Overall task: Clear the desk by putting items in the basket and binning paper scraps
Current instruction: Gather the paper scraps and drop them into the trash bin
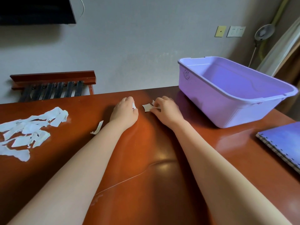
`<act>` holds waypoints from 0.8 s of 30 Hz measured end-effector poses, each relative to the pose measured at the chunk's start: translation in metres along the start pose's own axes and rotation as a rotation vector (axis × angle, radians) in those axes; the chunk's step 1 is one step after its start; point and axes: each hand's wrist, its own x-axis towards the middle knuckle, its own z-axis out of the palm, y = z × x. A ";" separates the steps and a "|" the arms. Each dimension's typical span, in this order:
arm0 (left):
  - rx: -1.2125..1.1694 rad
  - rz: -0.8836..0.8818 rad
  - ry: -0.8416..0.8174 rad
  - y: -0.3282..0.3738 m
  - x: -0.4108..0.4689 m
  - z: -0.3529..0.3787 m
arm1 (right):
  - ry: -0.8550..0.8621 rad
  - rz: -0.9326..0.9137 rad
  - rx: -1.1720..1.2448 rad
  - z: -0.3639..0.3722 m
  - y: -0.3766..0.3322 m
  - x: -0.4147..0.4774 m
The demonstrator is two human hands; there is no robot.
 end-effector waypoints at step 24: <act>-0.424 -0.166 0.100 0.079 -0.123 -0.099 | 0.268 0.439 0.688 -0.101 -0.043 -0.136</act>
